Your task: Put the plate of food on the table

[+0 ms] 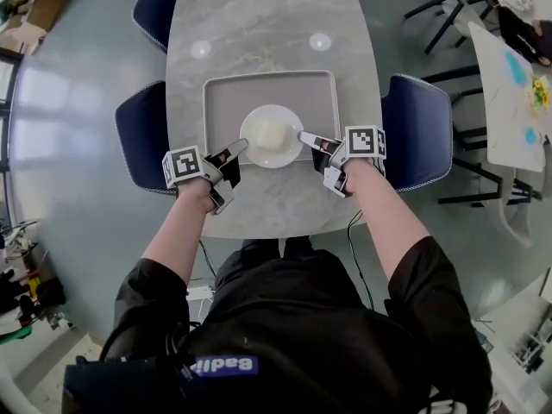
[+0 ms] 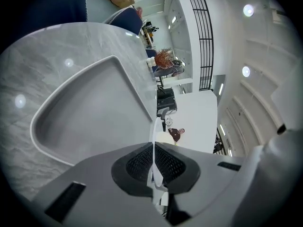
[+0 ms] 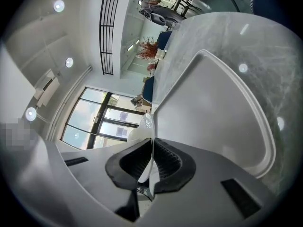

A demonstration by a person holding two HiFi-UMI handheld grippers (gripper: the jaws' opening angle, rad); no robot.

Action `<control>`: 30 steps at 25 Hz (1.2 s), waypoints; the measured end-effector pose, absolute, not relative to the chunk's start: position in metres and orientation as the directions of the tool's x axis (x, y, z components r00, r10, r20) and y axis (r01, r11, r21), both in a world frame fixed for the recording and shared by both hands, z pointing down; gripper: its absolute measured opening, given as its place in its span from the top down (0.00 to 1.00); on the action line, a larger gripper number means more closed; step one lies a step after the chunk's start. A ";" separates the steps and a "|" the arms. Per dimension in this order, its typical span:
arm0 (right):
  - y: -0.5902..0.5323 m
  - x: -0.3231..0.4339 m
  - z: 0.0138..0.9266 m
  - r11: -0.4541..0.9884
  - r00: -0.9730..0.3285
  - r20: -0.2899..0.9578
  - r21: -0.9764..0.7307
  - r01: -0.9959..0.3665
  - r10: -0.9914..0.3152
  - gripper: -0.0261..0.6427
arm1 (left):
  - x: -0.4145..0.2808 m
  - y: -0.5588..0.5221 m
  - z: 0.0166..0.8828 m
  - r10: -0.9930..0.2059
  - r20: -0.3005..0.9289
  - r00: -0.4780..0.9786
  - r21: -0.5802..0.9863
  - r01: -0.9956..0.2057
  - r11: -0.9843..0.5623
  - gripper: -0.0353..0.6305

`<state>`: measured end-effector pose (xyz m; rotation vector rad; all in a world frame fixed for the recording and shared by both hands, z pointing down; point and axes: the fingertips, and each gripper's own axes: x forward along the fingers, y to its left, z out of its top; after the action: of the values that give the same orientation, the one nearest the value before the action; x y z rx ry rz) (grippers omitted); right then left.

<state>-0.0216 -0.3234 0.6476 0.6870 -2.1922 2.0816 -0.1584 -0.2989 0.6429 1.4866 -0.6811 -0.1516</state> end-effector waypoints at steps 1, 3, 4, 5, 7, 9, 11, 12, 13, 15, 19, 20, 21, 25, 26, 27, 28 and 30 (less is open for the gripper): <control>-0.328 -0.022 0.655 -0.010 -0.896 0.336 -0.937 -0.348 -0.289 0.93 | -0.159 -0.305 0.650 -0.489 0.327 0.809 0.943 -0.312 0.114 0.92; -0.339 -0.022 0.668 -0.025 -0.888 0.353 -0.932 -0.362 -0.296 0.93 | -0.159 -0.318 0.662 -0.479 0.332 0.813 0.941 -0.319 0.112 0.92; -0.344 -0.022 0.673 -0.030 -0.883 0.360 -0.929 -0.369 -0.300 0.93 | -0.158 -0.324 0.667 -0.475 0.335 0.814 0.940 -0.321 0.113 0.92; -0.349 -0.021 0.678 -0.035 -0.878 0.368 -0.926 -0.376 -0.304 0.93 | -0.158 -0.329 0.672 -0.471 0.339 0.815 0.939 -0.324 0.115 0.92; -0.358 -0.021 0.688 -0.043 -0.868 0.389 -0.917 -0.396 -0.310 0.93 | -0.158 -0.339 0.682 -0.463 0.350 0.814 0.935 -0.332 0.122 0.92; -0.365 -0.021 0.698 -0.053 -0.856 0.412 -0.907 -0.417 -0.312 0.93 | -0.159 -0.346 0.693 -0.457 0.365 0.811 0.930 -0.342 0.136 0.92; -0.369 -0.022 0.706 -0.065 -0.848 0.430 -0.899 -0.432 -0.311 0.93 | -0.160 -0.351 0.704 -0.453 0.381 0.806 0.924 -0.349 0.157 0.92; -0.370 -0.022 0.709 -0.067 -0.844 0.438 -0.896 -0.440 -0.309 0.93 | -0.160 -0.352 0.709 -0.451 0.392 0.802 0.920 -0.355 0.167 0.92; -0.371 -0.023 0.712 -0.067 -0.841 0.446 -0.891 -0.449 -0.307 0.93 | -0.161 -0.353 0.714 -0.447 0.405 0.798 0.914 -0.366 0.174 0.92; -0.372 -0.024 0.717 -0.057 -0.832 0.468 -0.879 -0.474 -0.296 0.93 | -0.162 -0.353 0.723 -0.432 0.439 0.788 0.898 -0.402 0.180 0.92; -0.373 -0.026 0.724 -0.029 -0.812 0.516 -0.848 -0.529 -0.273 0.93 | -0.161 -0.353 0.732 -0.394 0.498 0.772 0.865 -0.473 0.168 0.92; -0.374 -0.026 0.726 -0.024 -0.806 0.527 -0.841 -0.541 -0.268 0.93 | -0.160 -0.353 0.733 -0.387 0.508 0.770 0.859 -0.485 0.162 0.92; -0.373 -0.026 0.728 -0.021 -0.800 0.540 -0.832 -0.554 -0.262 0.93 | -0.160 -0.353 0.734 -0.379 0.517 0.767 0.853 -0.498 0.156 0.92; -0.370 -0.025 0.735 -0.005 -0.773 0.589 -0.796 -0.605 -0.235 0.93 | -0.158 -0.353 0.737 -0.337 0.568 0.751 0.817 -0.562 0.126 0.92; -0.370 -0.026 0.735 -0.003 -0.769 0.595 -0.791 -0.611 -0.234 0.93 | -0.158 -0.353 0.738 -0.329 0.580 0.746 0.809 -0.574 0.123 0.92; -0.371 -0.026 0.735 0.000 -0.764 0.602 -0.786 -0.619 -0.235 0.93 | -0.158 -0.352 0.738 -0.324 0.587 0.742 0.804 -0.582 0.123 0.92; -0.371 -0.026 0.735 0.004 -0.757 0.610 -0.778 -0.628 -0.235 0.93 | -0.157 -0.352 0.738 -0.320 0.592 0.740 0.800 -0.587 0.123 0.92; -0.371 -0.026 0.734 0.020 -0.740 0.632 -0.757 -0.653 -0.233 0.93 | -0.157 -0.352 0.738 -0.315 0.602 0.734 0.792 -0.599 0.120 0.92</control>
<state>-0.0257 -0.3715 0.7343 0.9074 -1.9731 1.7718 -0.1572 -0.3521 0.7380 1.4801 -0.7887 0.2425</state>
